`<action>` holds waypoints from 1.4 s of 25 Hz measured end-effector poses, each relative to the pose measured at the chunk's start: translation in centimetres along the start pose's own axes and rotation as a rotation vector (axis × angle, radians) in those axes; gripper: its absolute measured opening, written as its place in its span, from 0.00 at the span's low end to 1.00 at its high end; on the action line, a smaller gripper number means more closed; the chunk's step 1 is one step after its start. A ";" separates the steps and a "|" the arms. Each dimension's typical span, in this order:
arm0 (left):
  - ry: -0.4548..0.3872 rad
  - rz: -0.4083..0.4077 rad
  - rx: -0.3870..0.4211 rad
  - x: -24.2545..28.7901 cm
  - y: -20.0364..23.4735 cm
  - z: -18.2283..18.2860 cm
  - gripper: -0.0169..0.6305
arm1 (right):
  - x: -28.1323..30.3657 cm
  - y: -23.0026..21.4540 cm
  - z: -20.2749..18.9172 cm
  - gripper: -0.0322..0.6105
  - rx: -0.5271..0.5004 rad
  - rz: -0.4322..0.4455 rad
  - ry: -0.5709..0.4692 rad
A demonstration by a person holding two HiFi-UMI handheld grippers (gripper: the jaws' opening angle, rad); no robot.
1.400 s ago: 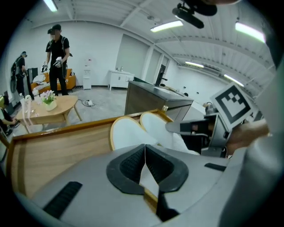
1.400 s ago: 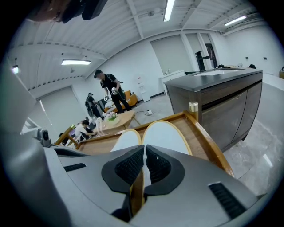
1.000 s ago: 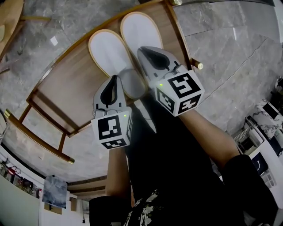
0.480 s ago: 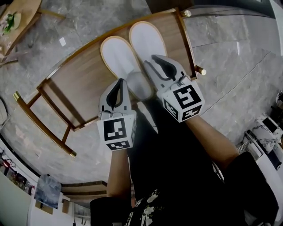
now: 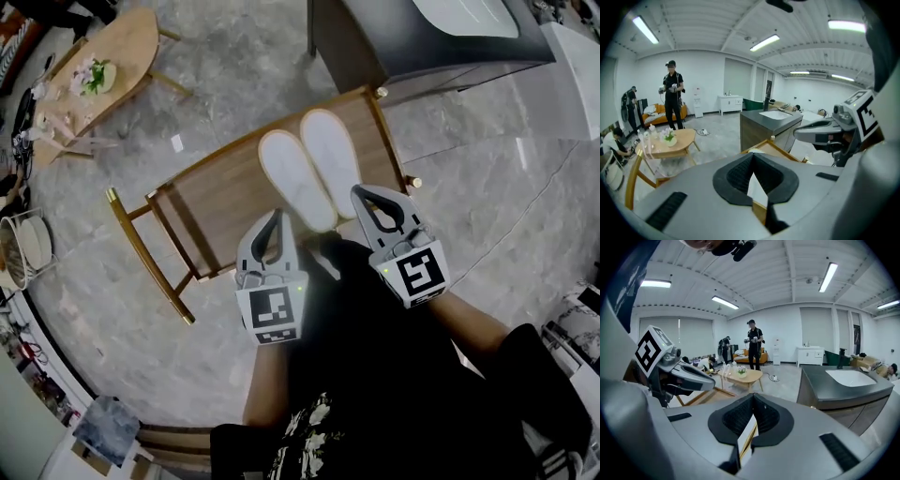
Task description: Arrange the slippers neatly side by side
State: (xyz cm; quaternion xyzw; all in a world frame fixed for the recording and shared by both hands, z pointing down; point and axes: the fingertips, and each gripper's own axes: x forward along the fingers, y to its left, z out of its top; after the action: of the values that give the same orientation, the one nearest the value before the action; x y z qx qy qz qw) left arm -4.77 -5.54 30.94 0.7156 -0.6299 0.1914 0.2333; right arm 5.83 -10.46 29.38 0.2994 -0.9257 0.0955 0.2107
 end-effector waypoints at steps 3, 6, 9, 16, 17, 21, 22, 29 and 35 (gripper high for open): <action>-0.085 0.063 0.046 -1.6 0.6 3.0 0.03 | -1.4 -0.2 2.9 0.05 -0.031 0.010 -0.053; -0.153 0.113 0.054 -3.6 0.6 5.6 0.03 | -3.3 -0.9 4.7 0.05 -0.017 -0.010 -0.087; -0.202 0.132 0.068 -4.6 0.4 7.7 0.03 | -3.9 -1.3 6.0 0.05 -0.020 -0.028 -0.122; -0.216 0.142 0.107 -5.8 -0.9 9.3 0.03 | -4.8 -0.4 7.6 0.05 -0.032 -0.027 -0.174; -0.213 0.144 0.117 -6.0 -0.9 9.3 0.03 | -4.9 -0.3 7.6 0.05 -0.027 -0.028 -0.176; -0.207 0.143 0.156 -6.3 -1.0 9.5 0.03 | -4.7 0.1 7.4 0.05 -0.013 -0.027 -0.194; -0.209 0.139 0.169 -6.3 -1.1 9.7 0.03 | -4.7 0.1 7.3 0.05 -0.013 -0.030 -0.197; -0.196 0.135 0.225 -6.5 -1.2 10.6 0.03 | -4.4 0.3 7.1 0.05 0.023 -0.026 -0.174; -0.155 0.174 0.238 -7.0 0.0 9.5 0.03 | -3.6 0.3 6.3 0.05 0.021 -0.008 -0.171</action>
State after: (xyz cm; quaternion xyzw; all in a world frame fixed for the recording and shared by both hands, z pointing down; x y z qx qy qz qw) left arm -5.87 -5.32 19.23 0.6936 -0.6786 0.2283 0.0799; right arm 6.14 -10.27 22.11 0.3123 -0.9380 0.0784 0.1282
